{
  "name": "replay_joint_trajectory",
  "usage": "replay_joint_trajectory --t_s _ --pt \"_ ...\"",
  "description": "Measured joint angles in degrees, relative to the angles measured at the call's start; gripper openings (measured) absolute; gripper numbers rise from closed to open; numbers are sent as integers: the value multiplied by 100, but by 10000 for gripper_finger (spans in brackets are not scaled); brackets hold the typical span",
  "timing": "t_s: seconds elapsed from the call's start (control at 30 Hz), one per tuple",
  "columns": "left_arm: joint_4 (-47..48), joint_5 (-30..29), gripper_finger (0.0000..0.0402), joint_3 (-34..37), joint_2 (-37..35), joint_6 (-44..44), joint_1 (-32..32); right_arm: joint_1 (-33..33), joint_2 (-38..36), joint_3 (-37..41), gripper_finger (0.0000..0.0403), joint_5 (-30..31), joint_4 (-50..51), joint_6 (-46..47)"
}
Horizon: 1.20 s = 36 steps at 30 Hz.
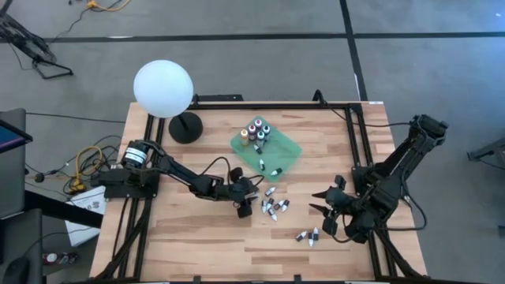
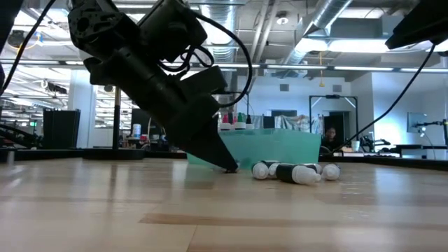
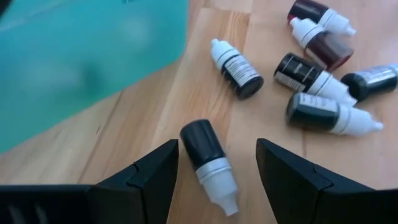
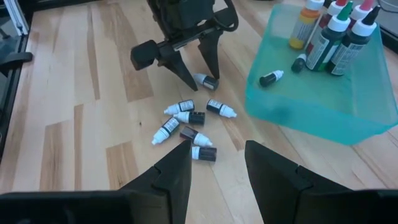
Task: Pick & Place food coloring
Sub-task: Put the small black food coloring bottle into the green bin
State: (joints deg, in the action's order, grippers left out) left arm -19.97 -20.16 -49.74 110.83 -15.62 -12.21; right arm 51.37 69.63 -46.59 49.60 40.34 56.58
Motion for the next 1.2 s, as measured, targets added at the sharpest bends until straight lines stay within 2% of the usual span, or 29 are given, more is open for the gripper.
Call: replay_joint_trajectory --t_s 0.13,0.43,0.63,0.93,1.2 --pt "110 -71 203 0 0 2 0 0 0 0 143 0 -2 0" --pt "202 -128 139 0 0 55 -2 0 0 0 143 -2 -7 1" --pt "211 -201 112 0 0 151 -4 0 0 0 143 -4 -7 1" --pt "225 -322 85 0 0 192 0 -2 239 0 143 -22 -1 2" --pt "207 -322 80 0 0 238 0 -9 282 0 143 -78 15 0"
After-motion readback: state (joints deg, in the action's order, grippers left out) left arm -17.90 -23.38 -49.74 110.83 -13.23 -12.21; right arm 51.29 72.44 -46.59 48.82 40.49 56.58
